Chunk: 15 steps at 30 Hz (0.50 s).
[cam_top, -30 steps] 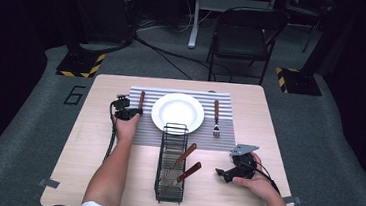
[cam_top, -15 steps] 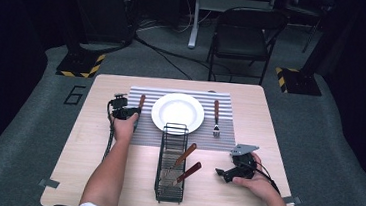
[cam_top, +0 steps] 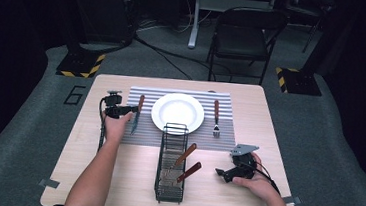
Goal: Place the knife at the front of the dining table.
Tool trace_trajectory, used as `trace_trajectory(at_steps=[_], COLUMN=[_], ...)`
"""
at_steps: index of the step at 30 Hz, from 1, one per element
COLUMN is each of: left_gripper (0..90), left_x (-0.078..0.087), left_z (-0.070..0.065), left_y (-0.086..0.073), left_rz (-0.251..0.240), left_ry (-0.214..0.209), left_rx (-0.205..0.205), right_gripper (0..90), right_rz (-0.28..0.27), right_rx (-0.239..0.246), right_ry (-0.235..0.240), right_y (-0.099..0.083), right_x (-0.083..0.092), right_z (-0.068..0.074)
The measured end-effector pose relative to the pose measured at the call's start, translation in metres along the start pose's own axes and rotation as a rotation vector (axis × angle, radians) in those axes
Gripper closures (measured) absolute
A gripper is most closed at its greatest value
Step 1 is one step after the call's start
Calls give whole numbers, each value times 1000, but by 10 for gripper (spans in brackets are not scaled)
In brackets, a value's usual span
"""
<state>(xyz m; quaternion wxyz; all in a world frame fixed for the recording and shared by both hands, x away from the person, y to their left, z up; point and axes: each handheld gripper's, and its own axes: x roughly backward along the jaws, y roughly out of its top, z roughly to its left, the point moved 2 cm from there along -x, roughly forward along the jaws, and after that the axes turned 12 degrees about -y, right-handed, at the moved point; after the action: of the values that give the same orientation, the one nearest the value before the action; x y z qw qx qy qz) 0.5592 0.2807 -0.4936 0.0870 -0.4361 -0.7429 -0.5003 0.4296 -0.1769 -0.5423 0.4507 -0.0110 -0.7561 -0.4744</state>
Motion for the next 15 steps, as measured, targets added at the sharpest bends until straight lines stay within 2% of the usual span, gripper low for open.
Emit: trace_trajectory(at_steps=[2,4,8,10,11,12,15], left_gripper=[505,497,487,477,476,474,467], left_x=[7,13,30,39,42,47,59], left_z=[-6,-10,-10,-8,-8,-7,-4], left_y=[-3,-7,-16,-20,-22,-24,-30], left_rz=[-4,-7,12,11,-4,-7,-8], left_ry=[-12,-15,-20,-24,-22,-23,-10], left_rx=[-56,-72,-141,-164,-148,-165,-176], right_gripper=[0,0,0,0,0,0,0], right_rz=[0,0,0,0,0,0,0], right_rx=[0,0,0,0,0,1,0], right_ry=[0,0,0,0,0,0,0], right_y=[0,0,0,0,0,0,0], right_x=[0,0,0,0,0,0,0], right_z=[0,0,0,0,0,0,0])
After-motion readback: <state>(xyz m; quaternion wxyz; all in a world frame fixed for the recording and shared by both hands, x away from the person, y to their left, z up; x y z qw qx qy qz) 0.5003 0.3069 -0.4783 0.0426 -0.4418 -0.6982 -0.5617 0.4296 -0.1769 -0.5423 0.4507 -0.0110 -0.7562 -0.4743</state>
